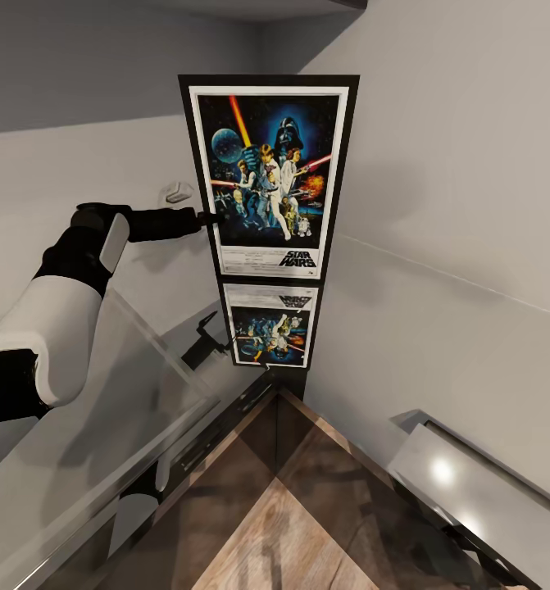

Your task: Pick up the poster from the kitchen countertop and hang it on one of the wall nails in the kitchen.

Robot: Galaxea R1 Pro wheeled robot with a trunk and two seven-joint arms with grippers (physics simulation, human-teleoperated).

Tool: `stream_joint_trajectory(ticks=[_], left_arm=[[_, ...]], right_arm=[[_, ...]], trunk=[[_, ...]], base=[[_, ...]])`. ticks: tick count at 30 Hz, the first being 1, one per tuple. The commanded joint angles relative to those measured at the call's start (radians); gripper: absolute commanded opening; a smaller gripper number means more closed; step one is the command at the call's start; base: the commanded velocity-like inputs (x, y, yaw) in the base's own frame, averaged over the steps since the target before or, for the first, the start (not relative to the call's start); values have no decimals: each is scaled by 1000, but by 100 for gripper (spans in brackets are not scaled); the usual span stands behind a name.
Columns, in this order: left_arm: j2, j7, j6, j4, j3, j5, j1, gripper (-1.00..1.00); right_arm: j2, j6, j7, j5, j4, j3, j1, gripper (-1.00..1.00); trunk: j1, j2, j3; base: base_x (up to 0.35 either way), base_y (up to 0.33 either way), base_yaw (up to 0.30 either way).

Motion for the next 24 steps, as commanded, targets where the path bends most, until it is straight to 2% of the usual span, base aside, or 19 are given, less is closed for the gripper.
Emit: stream_joint_trajectory(ticks=[1,24], left_arm=[[0,1,9,0,1,8,-1,100],[-6,1,9,0,-10,8,-1,100]], right_arm=[[0,-3,0,1,1,2,0,100],[0,-3,0,1,1,2,0,100]], trunk=[[0,0,-1],[0,0,-9]], base=[[0,0,0],[0,0,0]])
